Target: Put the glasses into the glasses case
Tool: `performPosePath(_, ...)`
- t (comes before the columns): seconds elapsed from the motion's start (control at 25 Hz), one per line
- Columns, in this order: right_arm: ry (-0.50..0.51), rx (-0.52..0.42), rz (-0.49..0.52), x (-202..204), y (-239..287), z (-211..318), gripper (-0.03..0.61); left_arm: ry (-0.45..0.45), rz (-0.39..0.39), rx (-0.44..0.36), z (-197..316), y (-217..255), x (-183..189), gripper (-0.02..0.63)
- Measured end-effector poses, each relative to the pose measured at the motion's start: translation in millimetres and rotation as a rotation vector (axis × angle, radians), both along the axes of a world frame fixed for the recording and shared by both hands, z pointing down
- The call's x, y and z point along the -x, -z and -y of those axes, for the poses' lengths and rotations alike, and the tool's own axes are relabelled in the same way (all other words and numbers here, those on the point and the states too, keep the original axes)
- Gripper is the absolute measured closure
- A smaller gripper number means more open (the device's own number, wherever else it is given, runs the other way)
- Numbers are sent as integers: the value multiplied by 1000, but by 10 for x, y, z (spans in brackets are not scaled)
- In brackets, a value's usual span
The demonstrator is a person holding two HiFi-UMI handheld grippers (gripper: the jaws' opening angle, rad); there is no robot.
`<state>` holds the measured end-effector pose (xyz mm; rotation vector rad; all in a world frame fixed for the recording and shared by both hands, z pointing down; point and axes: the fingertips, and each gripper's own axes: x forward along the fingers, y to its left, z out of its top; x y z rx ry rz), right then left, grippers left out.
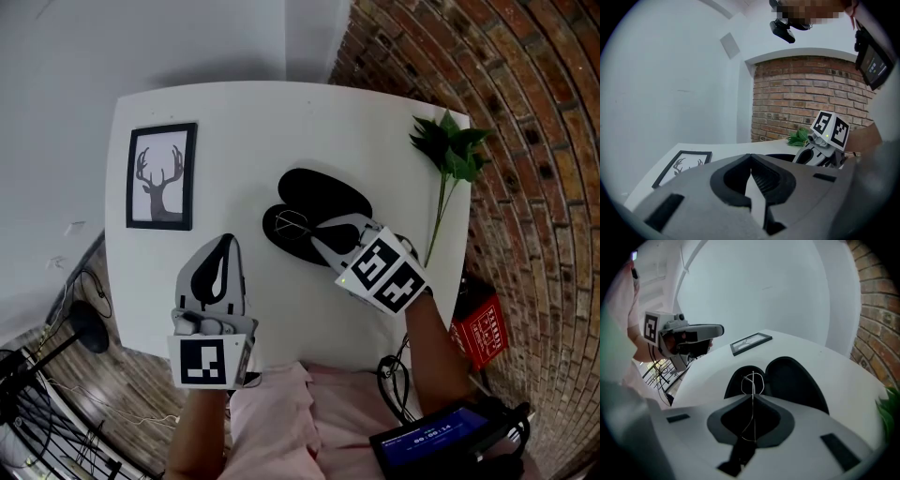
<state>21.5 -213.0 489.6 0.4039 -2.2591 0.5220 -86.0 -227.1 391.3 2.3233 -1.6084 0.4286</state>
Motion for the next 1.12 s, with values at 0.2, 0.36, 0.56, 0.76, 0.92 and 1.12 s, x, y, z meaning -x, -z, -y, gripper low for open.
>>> performPosePath(0.2, -6, -60, -29, -7, 18, 20, 545, -2, 8, -2, -10, -2, 12, 609)
performPosePath(0.36, 28, -88, -59, 24, -7, 10, 548, -1, 8, 4, -18, -15, 18, 609)
performPosePath(0.56, 37, -109, -65, 37, 2, 26, 564, 4, 3, 8, -20, -22, 32, 609)
performPosePath(0.76, -28, -25, 35, 36, 91, 37, 568, -3, 10, 2, -30, -5, 30, 609)
performPosePath(0.92, -54, -20, 68, -6, 146, 88, 568, 1, 4, 4, -41, 8, 19, 609)
performPosePath(1.12, -25, -26, 49, 38, 128, 29, 565, -8, 7, 1, -53, 1, 1, 609)
